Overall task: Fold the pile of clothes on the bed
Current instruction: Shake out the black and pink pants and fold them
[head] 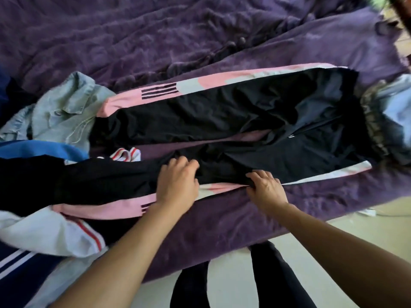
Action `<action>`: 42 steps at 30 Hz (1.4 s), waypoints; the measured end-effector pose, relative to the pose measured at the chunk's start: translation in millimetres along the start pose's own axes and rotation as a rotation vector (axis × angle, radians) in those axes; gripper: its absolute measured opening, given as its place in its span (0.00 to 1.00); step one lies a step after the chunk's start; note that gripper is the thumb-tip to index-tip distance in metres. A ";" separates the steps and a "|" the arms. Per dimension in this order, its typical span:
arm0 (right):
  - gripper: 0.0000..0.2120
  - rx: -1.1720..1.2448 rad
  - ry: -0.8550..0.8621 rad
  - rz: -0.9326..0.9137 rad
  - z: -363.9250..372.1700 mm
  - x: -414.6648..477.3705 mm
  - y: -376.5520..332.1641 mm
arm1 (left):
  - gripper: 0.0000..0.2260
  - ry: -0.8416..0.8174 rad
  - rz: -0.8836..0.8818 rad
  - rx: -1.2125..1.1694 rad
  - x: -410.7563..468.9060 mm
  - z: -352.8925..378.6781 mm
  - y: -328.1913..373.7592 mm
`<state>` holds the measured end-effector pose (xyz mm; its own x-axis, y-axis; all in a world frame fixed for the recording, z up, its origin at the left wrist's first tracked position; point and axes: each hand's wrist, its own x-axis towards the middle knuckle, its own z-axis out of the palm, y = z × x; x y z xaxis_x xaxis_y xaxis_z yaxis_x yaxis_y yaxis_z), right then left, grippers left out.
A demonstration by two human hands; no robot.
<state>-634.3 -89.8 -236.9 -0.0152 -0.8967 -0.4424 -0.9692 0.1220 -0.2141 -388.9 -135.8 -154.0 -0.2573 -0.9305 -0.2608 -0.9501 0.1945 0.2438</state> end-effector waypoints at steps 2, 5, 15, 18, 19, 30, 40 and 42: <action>0.24 -0.050 0.010 0.024 -16.4 -1.8 45.6 | 0.12 -0.069 0.089 0.017 6.3 25.1 47.5; 0.30 -0.206 0.023 0.066 -46.7 1.4 137.5 | 0.11 -0.133 0.180 0.012 19.4 65.9 120.9; 0.29 -0.508 -0.035 -0.108 -83.9 32.2 356.5 | 0.24 -0.165 -0.019 0.129 75.7 178.7 220.9; 0.17 -0.297 0.179 -0.218 -90.8 24.8 375.3 | 0.13 -0.114 -0.090 -0.008 67.9 166.9 220.7; 0.15 -0.258 0.206 -0.250 -93.9 22.2 377.7 | 0.12 -0.146 -0.101 -0.015 61.8 159.9 219.7; 0.08 -0.011 0.068 -0.134 -189.4 93.5 362.3 | 0.08 0.016 -0.331 -0.177 83.1 62.4 191.4; 0.15 0.007 0.341 -0.038 -248.2 262.0 312.5 | 0.11 0.261 -0.431 -0.073 271.9 25.3 129.0; 0.16 -0.041 0.342 0.009 -237.0 285.8 311.9 | 0.11 0.285 -0.460 -0.033 300.8 35.9 121.8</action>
<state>-999.2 -408.8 -223.7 -0.0983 -0.9873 -0.1252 -0.9777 0.1192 -0.1728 -588.4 -380.9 -236.2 0.2459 -0.9655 -0.0853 -0.9463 -0.2582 0.1946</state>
